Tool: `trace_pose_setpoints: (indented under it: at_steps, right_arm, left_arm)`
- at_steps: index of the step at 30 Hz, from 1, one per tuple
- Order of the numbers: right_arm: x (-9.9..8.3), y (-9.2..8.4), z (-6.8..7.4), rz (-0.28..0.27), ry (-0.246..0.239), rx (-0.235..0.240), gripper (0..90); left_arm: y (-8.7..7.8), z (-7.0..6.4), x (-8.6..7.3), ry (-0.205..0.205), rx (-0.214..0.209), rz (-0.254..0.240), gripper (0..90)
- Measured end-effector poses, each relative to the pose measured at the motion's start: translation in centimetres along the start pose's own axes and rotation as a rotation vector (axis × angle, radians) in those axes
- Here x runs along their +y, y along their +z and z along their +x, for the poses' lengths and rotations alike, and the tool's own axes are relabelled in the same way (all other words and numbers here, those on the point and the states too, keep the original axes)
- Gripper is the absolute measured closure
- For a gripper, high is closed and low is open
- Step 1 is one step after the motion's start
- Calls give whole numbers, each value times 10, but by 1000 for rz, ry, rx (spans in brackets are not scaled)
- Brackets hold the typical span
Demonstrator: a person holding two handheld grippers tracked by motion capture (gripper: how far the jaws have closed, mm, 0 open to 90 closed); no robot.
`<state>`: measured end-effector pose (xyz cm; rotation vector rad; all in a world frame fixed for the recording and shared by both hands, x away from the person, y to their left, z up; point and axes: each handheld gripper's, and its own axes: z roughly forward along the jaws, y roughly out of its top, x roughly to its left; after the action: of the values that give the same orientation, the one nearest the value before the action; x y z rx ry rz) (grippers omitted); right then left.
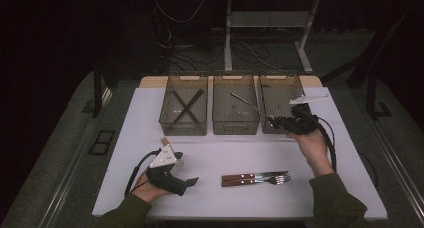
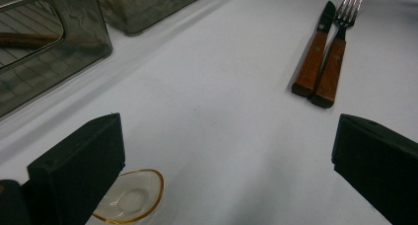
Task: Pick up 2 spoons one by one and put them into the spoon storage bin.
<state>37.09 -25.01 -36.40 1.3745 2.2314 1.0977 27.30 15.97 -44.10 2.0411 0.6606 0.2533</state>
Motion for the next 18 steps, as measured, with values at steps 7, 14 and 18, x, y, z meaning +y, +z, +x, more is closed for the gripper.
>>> trace_pose_setpoints:
  at_steps: [7, 14, 18]
  right_arm:
    - [21, 17, 9, 10, 16, -27, 882]
    - [37, 35, 18, 33, 23, -55, 881]
    - [43, 45, 23, 52, 18, -74, 881]
  left_arm:
    - [-1, 0, 0, 5, -3, 3, 0]
    - [0, -1, 0, 8, -6, 0, 0]
    - [0, -1, 0, 4, -8, -5, 0]
